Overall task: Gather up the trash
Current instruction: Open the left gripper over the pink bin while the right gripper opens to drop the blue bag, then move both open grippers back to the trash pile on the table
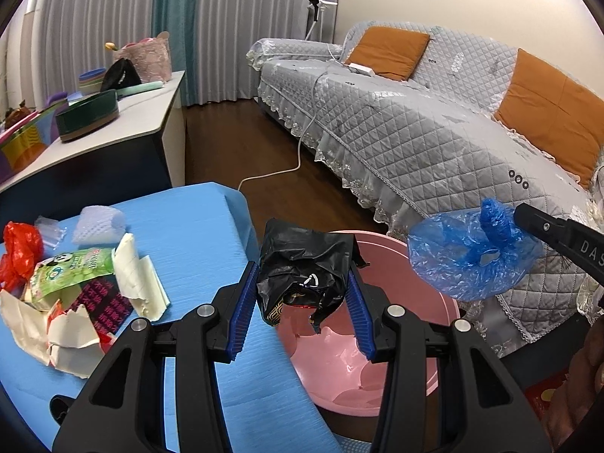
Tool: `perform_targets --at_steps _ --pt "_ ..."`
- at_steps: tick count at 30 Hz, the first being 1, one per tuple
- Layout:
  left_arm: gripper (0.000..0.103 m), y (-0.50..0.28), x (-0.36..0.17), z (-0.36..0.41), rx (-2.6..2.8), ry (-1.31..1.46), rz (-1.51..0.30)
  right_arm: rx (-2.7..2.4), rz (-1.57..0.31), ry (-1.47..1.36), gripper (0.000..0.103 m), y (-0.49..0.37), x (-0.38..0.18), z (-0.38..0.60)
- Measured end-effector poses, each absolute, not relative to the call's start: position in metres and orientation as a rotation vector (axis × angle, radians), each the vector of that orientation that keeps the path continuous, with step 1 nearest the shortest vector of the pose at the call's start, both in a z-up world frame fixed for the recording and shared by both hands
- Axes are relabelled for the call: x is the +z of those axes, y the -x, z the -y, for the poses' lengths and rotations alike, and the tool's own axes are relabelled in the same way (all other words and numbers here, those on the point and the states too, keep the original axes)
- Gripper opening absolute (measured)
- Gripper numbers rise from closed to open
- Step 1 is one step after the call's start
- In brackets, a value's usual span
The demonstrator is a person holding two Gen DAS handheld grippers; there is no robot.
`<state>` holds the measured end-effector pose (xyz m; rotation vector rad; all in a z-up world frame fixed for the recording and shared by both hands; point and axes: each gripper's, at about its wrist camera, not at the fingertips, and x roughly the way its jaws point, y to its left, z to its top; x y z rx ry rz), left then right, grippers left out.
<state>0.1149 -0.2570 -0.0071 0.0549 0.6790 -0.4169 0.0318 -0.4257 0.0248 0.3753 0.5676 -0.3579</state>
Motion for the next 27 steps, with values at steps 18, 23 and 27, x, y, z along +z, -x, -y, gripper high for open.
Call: perform_targets --at_steps 18,23,27 --pt "0.061 -0.109 0.000 0.252 -0.431 -0.038 -0.674 -0.401 -0.556 -0.390 0.043 -0.028 0.031 0.426" --pt "0.061 -0.103 0.009 0.236 -0.413 -0.028 -0.660 -0.377 -0.534 -0.378 0.043 -0.028 0.040 0.414" --pt "0.060 -0.096 0.021 0.218 -0.389 -0.015 -0.640 -0.350 -0.512 -0.372 0.044 -0.028 0.049 0.400"
